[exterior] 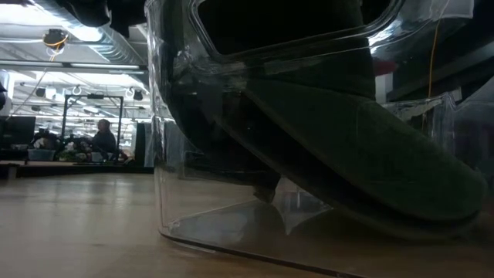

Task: Pick & Place hat
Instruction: Put the red cap into the top transparent bin, then put the gray cap into the bottom middle transparent bin

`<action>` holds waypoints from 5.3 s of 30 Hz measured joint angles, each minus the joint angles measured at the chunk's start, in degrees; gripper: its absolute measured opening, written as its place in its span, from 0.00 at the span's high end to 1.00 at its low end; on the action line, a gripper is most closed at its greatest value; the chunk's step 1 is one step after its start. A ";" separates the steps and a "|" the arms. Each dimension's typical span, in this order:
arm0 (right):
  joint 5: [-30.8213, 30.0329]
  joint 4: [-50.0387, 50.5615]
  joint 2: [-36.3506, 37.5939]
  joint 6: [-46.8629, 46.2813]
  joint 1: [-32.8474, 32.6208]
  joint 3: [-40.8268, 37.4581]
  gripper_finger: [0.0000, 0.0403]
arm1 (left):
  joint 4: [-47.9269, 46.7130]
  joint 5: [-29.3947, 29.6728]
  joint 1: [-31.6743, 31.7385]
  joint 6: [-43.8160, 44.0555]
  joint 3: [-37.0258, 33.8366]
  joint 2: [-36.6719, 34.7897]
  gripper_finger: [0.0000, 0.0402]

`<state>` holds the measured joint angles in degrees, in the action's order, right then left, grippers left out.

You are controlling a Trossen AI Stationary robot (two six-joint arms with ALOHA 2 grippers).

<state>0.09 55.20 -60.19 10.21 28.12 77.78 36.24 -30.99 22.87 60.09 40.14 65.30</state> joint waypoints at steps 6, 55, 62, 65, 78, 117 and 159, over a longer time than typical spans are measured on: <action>0.10 -0.59 6.02 4.45 4.74 -6.43 0.96 | -0.05 -0.06 -0.43 -0.82 0.00 0.00 0.52; 39.32 -40.46 17.21 10.03 47.87 -50.46 0.96 | -0.03 2.83 -1.94 3.00 0.00 0.04 0.52; 39.17 -43.78 17.19 8.16 47.87 -53.02 0.96 | -0.03 2.83 -1.94 4.27 0.00 0.04 0.52; 39.15 -43.33 17.19 6.01 47.87 -53.04 0.96 | -0.03 2.83 -1.94 4.24 0.00 0.04 0.52; 36.83 -40.57 17.19 5.19 46.95 -53.04 0.96 | -0.03 2.66 -1.94 4.21 0.00 0.04 0.52; 28.36 -35.94 15.66 2.15 42.12 -49.95 0.43 | -0.03 2.37 -1.94 4.16 0.00 0.04 0.52; 38.68 -22.69 15.30 -26.20 25.51 -21.48 0.36 | 0.03 6.54 -8.33 -1.79 -0.02 0.33 0.52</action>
<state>38.78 32.51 -44.89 -15.99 53.63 56.29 36.27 -24.45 14.53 58.30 40.12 65.63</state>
